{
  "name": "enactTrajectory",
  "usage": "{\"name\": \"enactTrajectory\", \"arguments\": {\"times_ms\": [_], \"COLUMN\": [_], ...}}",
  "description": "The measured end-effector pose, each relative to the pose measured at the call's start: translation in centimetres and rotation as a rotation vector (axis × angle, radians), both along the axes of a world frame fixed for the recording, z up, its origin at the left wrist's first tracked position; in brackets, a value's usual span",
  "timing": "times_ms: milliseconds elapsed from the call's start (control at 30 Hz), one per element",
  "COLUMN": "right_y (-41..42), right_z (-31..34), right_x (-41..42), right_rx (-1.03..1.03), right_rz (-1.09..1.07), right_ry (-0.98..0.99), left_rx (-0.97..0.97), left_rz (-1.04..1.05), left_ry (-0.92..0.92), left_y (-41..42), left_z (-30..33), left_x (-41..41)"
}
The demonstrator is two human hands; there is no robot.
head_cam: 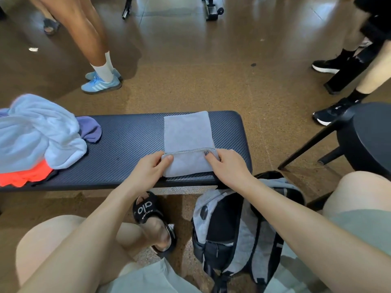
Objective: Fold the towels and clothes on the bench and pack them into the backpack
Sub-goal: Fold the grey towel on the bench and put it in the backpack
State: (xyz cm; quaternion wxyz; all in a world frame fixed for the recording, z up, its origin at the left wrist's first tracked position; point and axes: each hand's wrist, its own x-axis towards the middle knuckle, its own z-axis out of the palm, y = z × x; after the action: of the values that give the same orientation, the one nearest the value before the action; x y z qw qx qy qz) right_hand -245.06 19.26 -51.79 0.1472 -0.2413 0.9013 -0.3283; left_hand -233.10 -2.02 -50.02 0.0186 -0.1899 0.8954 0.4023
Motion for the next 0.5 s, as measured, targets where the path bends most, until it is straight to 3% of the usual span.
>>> {"name": "enactTrajectory", "arguments": {"times_ms": [333,500], "right_y": [-1.0,-1.3], "right_z": [-0.8,-0.6], "right_x": [-0.8,-1.3], "right_rx": [0.339,0.363], "right_rz": [-0.005,-0.053], "right_ry": [0.257,0.169], "left_rx": [-0.172,-0.273], "left_rz": [0.139,0.161], "left_ry": [-0.009,0.008], "left_y": [1.2,1.8], "left_z": [-0.7,-1.2], "left_x": [-0.9,-0.7]}}
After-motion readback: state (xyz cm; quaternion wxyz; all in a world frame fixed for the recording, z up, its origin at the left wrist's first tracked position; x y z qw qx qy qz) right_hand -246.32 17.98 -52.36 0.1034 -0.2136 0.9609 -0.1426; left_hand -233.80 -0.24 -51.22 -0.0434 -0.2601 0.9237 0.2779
